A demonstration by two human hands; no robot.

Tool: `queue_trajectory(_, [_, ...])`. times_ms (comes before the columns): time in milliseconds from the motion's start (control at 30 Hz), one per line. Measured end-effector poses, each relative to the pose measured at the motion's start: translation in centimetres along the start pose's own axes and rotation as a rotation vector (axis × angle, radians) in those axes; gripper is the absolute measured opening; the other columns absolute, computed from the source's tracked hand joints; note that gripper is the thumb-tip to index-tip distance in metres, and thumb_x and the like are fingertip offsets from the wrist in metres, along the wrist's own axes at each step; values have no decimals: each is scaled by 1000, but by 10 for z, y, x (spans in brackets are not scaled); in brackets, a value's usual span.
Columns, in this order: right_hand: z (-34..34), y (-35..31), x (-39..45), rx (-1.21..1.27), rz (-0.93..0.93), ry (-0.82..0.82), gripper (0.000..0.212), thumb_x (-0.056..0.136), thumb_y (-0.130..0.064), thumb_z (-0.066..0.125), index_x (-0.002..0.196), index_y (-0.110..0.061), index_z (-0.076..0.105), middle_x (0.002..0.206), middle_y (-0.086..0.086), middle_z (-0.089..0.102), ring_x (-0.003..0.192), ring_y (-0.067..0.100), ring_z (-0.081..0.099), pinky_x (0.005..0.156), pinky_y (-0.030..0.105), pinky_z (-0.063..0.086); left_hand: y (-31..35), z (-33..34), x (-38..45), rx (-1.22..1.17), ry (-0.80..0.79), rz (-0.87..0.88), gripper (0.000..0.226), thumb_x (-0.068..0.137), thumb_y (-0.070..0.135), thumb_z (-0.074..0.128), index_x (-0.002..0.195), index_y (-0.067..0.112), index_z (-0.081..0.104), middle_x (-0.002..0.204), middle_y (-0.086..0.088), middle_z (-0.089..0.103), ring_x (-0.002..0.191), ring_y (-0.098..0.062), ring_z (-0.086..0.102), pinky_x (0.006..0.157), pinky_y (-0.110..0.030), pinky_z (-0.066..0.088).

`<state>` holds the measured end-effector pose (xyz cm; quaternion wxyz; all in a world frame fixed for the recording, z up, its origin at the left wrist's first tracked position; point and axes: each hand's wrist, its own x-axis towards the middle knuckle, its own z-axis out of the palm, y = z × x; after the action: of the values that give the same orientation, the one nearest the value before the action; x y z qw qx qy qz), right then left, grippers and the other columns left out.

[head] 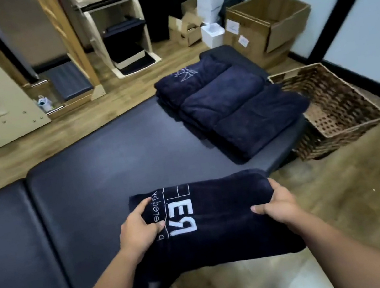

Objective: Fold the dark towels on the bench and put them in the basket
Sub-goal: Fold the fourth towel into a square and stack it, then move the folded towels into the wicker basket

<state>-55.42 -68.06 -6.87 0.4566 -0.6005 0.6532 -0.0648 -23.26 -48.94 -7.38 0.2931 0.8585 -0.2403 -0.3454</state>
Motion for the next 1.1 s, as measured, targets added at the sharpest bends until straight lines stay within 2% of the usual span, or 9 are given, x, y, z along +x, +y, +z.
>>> queue_trajectory(67, [-32,40,-6,3,41,56,90,51,-32,95,129,-38,51,102,-13,69,98,15,67,91,32,53,23,34,-16,27,-51,38,83,61,34,83,128,66,46,94,20,74,101,-12,68,99,-40,52])
queue_trajectory(133, [-67,79,-15,27,78,87,97,48,-36,94,134,-35,51,108,-9,70,102,18,66,95,35,52,47,71,-32,58,-101,79,83,60,35,82,125,69,44,91,19,75,98,-12,69,98,-41,53])
queue_trajectory(267, [-140,136,-38,43,160,186,85,60,-31,93,133,-39,52,110,-7,69,104,21,64,88,32,49,105,143,-58,109,-188,188,81,59,37,80,125,68,45,94,19,74,99,-12,68,99,-41,52])
queue_trajectory(400, [-204,185,-49,124,242,305,77,54,-34,93,121,-43,55,105,-12,70,99,18,65,93,35,52,176,207,-70,141,-286,320,78,63,30,80,129,60,52,99,22,73,103,-9,66,103,-36,49])
queue_trajectory(467, [-231,201,-48,187,272,350,73,59,-29,94,119,-41,55,107,-10,69,100,18,63,90,33,50,214,236,-70,157,-326,371,78,62,30,81,128,61,52,101,24,73,106,-8,65,105,-36,48])
queue_trajectory(667, [-298,224,-13,323,308,423,68,66,-20,92,120,-39,55,104,-15,66,94,12,63,84,32,48,309,313,-42,173,-426,453,77,54,36,81,118,68,54,107,22,72,106,-9,67,103,-38,51])
queue_trajectory(767, [-331,232,19,335,342,470,74,62,-27,92,124,-40,54,107,-12,68,96,14,64,90,38,52,361,355,-22,200,-456,499,83,53,35,80,126,64,52,110,20,71,108,-12,65,104,-39,50])
queue_trajectory(967, [-389,215,76,350,409,522,99,71,-35,88,150,-35,28,124,-5,62,110,26,61,98,42,50,466,419,26,307,-499,563,79,64,27,82,134,53,54,101,14,72,107,-17,65,100,-40,51])
queue_trajectory(1100, [-417,199,125,374,434,543,104,70,-42,87,150,-41,20,132,-3,60,117,27,60,101,47,49,535,451,60,398,-460,619,76,74,20,81,138,49,53,111,9,71,113,-19,62,97,-35,50])
